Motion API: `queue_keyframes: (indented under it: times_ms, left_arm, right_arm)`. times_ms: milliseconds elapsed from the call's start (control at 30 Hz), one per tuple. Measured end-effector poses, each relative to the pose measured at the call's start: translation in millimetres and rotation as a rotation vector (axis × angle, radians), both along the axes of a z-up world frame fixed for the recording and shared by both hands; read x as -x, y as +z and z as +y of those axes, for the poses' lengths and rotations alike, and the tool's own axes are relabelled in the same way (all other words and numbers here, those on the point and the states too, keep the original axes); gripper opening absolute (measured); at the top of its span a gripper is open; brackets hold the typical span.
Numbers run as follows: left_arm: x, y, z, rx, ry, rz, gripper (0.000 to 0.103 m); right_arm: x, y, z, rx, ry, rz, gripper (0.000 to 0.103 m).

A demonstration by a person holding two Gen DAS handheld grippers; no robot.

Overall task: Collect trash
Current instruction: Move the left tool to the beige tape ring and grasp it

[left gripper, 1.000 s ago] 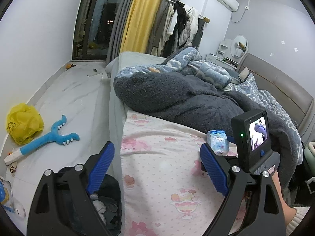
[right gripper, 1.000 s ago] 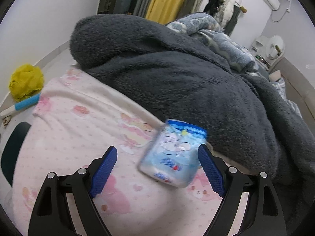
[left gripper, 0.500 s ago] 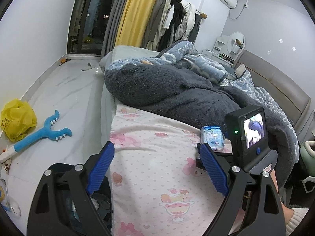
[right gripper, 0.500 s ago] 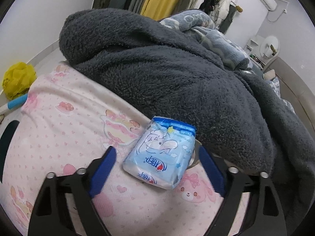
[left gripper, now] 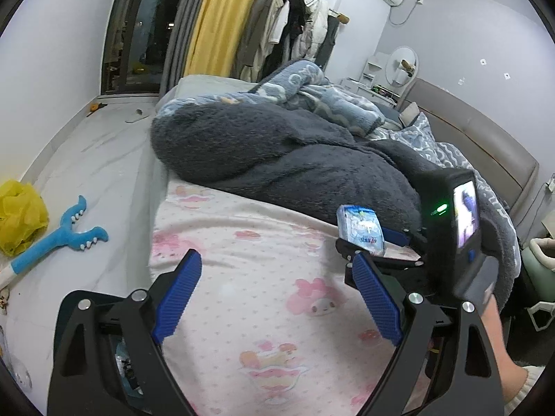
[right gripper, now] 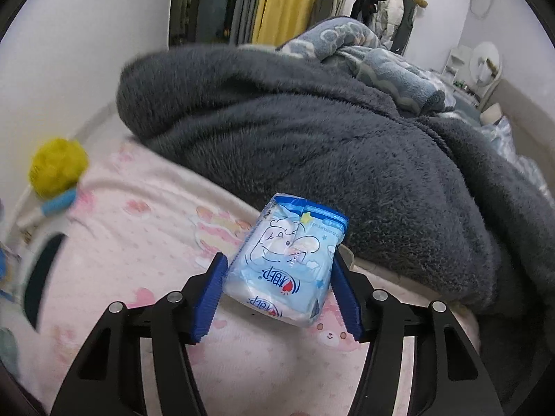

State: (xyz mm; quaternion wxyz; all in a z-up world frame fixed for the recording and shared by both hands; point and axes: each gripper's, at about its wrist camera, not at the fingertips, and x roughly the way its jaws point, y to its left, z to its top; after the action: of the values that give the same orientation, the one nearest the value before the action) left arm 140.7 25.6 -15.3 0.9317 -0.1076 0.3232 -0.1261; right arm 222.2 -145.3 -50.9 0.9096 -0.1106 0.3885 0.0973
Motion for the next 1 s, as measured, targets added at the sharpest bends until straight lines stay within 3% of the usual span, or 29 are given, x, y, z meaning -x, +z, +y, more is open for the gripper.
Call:
queue_keyframes:
  times_ms: [200, 467, 633, 1000]
  left_arm:
    - [-9, -3, -23, -0.026, -0.037, 0.000, 0.090]
    - [-25, -15, -53, -0.074, -0.085, 0.011, 0.090]
    - [-32, -21, -74, -0.089, -0.114, 0.019, 0.090]
    - [-49, -34, -115, -0.102, -0.173, 0.045, 0.091]
  right_arm:
    - [3, 15, -28, -0.120, 0.003, 0.007, 0.060]
    - [10, 19, -70, -0.192, -0.002, 0.021, 0.060]
    - [14, 19, -102, -0.323, 0.009, 0.052, 0.060]
    - [26, 10, -138, -0.308, 0.009, 0.086, 0.060]
